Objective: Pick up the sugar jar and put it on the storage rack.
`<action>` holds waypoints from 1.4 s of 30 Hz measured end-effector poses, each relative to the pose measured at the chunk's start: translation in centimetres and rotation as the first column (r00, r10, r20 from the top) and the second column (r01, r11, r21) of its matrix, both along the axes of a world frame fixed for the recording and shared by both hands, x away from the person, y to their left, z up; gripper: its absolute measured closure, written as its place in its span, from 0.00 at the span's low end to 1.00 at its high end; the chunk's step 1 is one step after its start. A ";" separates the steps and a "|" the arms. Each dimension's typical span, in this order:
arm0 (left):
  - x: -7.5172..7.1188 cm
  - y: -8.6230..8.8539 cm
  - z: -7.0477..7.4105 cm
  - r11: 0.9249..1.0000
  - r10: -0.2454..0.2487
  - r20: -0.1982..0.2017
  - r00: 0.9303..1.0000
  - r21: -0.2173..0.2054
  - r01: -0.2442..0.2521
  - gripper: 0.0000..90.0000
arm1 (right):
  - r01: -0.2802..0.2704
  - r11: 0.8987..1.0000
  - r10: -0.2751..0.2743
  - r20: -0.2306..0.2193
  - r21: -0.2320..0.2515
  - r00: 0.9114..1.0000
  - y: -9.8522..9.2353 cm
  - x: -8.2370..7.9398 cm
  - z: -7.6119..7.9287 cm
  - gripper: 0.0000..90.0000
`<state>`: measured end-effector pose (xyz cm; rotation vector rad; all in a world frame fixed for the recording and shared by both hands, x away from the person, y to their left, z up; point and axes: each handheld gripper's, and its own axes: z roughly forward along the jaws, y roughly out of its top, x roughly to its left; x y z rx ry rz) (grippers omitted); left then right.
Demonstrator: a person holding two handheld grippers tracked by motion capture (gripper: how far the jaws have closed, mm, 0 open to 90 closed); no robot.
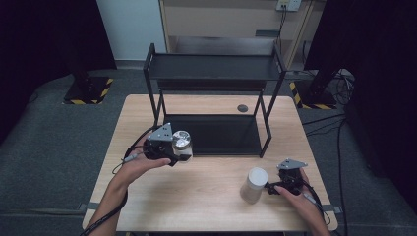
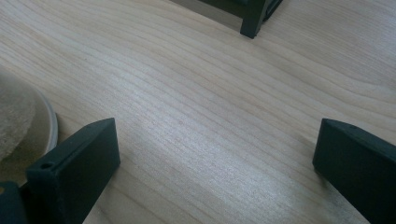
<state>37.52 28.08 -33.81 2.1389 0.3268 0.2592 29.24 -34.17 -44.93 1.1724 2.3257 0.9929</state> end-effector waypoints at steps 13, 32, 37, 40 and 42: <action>0.4 -0.1 3.3 0.999 -0.014 0.031 0.999 0.037 0.013 0.33 | 0.000 1.000 0.000 0.000 0.000 1.000 0.0 0.0 0.0 0.01; 1.0 0.9 7.3 1.000 -0.006 0.058 0.998 0.005 0.005 0.33 | 0.002 1.000 -0.002 0.000 0.000 1.000 0.0 0.0 0.0 0.01; 1.2 1.2 7.9 1.000 0.002 0.064 0.998 -0.001 -0.002 0.33 | 0.001 1.000 -0.001 0.000 -0.001 1.000 0.0 0.0 0.0 0.01; 1.4 1.2 8.5 1.000 0.004 0.067 0.998 0.006 -0.005 0.33 | 0.001 1.000 -0.001 0.000 -0.001 1.000 0.0 0.0 0.0 0.01; 1.6 1.2 8.9 1.000 0.006 0.071 0.997 0.013 -0.007 0.33 | 0.002 1.000 -0.002 0.001 -0.001 1.000 0.0 0.0 0.0 0.01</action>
